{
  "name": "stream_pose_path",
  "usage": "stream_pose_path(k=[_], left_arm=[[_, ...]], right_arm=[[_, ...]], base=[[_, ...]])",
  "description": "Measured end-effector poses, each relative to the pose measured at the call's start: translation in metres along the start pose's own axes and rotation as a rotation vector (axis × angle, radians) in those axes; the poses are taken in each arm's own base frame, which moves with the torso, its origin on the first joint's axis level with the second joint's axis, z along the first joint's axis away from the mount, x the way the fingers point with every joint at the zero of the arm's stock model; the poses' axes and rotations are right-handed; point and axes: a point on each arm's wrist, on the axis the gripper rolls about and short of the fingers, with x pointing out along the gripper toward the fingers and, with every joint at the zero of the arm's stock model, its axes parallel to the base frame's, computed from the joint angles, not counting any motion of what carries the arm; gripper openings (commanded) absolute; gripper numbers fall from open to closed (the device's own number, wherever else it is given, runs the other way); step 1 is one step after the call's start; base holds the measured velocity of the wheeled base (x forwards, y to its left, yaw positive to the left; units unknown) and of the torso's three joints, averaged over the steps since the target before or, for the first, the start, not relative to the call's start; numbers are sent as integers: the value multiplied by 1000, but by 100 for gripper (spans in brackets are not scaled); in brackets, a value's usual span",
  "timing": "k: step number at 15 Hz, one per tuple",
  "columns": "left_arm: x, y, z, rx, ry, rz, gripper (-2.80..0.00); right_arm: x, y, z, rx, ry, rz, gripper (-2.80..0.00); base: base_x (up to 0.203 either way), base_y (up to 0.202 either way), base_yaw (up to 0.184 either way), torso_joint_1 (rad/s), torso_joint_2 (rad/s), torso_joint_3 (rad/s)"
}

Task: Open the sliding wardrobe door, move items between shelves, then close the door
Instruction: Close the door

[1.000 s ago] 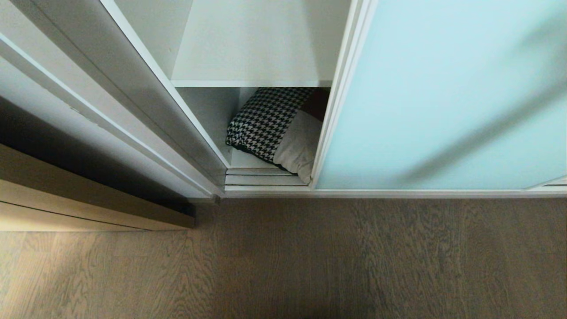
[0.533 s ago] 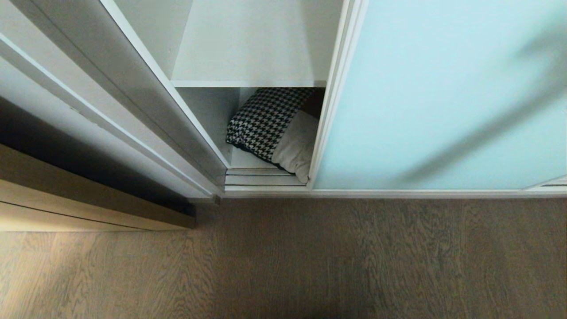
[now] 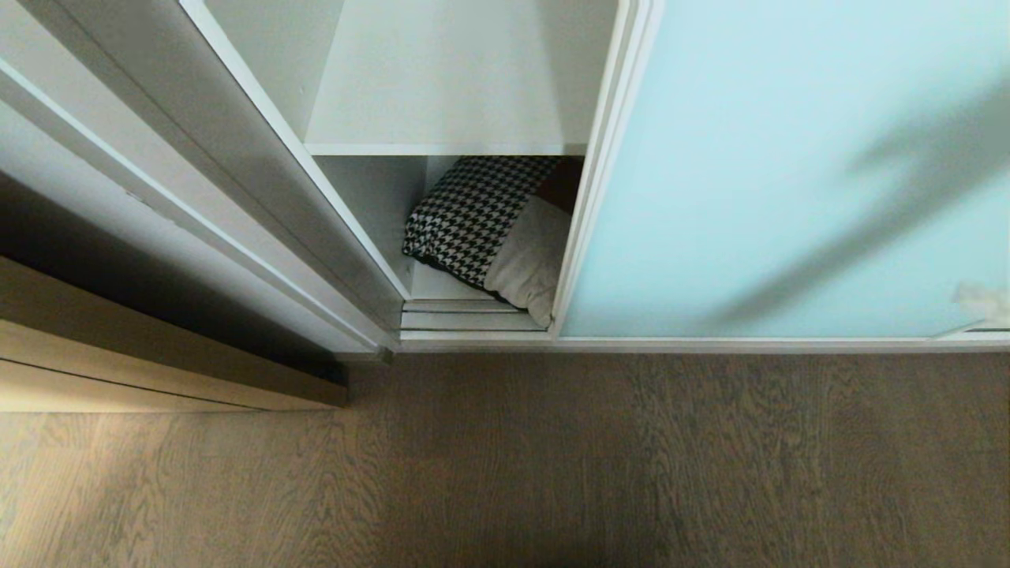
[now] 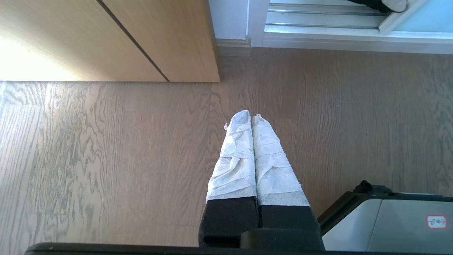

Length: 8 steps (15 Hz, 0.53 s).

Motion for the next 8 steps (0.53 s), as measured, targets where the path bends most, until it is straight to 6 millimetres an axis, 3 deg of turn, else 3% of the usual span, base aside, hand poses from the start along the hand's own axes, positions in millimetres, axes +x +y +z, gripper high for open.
stream_pose_path(k=[3, 8], left_arm=[[0, 0, 0, 0, 0, 0, -280], [0, 0, 0, 0, 0, 0, -280]], right_arm=[[-10, -6, -12, -33, -2, -118, -280], [-18, -2, -4, -37, -44, -116, -280]], base=[[0, 0, 0, 0, 0, 0], [0, 0, 0, 0, 0, 0]])
